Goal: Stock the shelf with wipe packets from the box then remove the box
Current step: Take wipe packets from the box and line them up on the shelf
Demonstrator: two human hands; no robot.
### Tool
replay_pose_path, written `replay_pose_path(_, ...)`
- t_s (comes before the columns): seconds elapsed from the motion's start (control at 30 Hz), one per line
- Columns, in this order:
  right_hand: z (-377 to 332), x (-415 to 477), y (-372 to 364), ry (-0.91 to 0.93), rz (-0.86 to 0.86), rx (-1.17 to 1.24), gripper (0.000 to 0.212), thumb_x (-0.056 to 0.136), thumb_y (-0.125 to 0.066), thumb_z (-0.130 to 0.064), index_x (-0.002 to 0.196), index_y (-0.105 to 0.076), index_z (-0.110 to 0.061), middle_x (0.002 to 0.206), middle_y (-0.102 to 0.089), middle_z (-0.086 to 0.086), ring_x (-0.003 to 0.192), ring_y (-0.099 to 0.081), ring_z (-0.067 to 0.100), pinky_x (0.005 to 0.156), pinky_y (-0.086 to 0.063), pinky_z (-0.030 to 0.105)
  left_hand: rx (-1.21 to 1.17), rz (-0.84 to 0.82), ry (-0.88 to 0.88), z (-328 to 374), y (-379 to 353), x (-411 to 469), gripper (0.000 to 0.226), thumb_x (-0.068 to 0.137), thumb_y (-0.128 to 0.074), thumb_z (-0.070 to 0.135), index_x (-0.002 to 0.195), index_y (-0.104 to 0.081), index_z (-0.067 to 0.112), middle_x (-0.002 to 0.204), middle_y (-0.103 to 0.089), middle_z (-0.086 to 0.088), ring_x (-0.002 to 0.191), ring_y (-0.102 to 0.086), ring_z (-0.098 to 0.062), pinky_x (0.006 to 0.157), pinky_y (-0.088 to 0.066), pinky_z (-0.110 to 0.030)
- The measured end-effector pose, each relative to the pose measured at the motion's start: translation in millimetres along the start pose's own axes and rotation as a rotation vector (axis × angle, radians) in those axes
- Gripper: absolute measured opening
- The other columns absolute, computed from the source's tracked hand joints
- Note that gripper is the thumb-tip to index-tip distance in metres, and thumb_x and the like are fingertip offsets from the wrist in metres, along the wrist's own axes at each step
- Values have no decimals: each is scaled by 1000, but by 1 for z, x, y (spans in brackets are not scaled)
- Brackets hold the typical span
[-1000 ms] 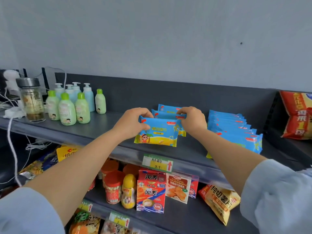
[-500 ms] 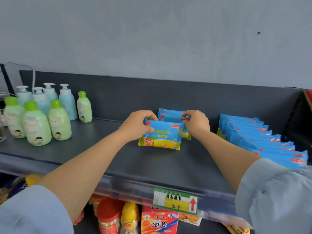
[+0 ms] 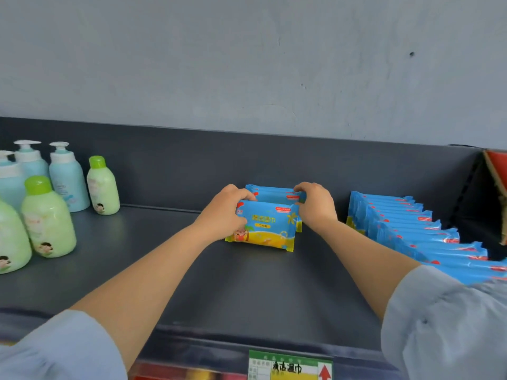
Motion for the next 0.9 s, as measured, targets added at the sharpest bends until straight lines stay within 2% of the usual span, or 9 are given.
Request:
replay_pose_path(0.13,3,1,5,-14,3,30,41,87,-55,3,123,-60,-14,122,-59,4,110,-56,20,90,-52,34,41,35,-13,-2,-5,8,47,82,-70,8,123,-55,26,115,-42,6,105,-47,-9,78,-45,-20)
replay_pose_path(0.37,8,1,5,-15,-12,53,43,88,-56,3,126,-59,-16,124,-60,3,109,-57,19,94,-51,34,147,139,-61,1,-14,18,51,86,-66,8,133,-50,23,116,-42,5,100,-43,-7,82,-43,-23)
replay_pose_path(0.5,8,-1,6,-22,-13,56,45,87,-53,7,126,-59,-17,124,-58,4,111,-56,20,90,-53,35,185,164,-65,3,-20,25,52,87,-66,10,135,-49,22,119,-42,4,103,-39,-6,84,-44,-24)
replay_pose_path(0.73,4,-3,6,-24,-34,44,48,88,-50,9,128,-57,-17,125,-56,6,112,-55,21,84,-56,33,241,167,-62,5,-28,33,53,87,-65,10,136,-47,20,123,-42,1,115,-43,-14,87,-50,-33)
replay_pose_path(0.9,1,-5,6,-18,-51,5,49,89,-51,7,131,-54,-17,126,-52,5,113,-53,20,82,-54,29,326,142,-64,6,-31,29,59,84,-68,12,136,-42,20,127,-36,0,117,-40,-16,80,-53,-37)
Point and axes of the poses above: each hand's wrist, its own x-axis towards the middle knuckle, its own y-axis out of the back of the hand, z = x × y, the point moved 6 cm from there along x, towards the middle knuckle
